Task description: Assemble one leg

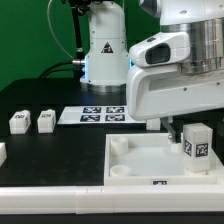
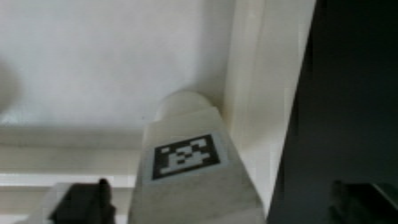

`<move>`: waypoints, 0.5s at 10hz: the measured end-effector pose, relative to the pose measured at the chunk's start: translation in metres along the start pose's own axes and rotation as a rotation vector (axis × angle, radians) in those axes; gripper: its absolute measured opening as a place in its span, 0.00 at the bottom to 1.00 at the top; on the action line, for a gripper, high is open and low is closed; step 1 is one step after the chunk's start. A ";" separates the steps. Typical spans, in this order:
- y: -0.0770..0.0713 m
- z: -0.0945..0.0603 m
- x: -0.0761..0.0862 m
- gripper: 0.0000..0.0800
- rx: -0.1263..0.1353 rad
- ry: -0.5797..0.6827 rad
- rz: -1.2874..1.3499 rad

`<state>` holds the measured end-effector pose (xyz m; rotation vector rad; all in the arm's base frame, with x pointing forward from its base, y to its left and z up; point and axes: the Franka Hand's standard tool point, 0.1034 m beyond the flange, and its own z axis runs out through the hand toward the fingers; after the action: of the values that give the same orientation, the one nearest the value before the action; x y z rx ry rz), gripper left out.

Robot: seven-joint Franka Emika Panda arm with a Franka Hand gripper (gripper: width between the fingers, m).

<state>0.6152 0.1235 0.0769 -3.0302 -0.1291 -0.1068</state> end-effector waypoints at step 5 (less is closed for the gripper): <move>0.004 0.000 0.000 0.38 -0.003 0.000 0.052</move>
Offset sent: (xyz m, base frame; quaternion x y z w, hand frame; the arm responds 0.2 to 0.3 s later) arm 0.0000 0.0000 0.0000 0.0000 0.0000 0.0000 1.0000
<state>0.6157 0.1197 0.0766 -3.0338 -0.0497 -0.1033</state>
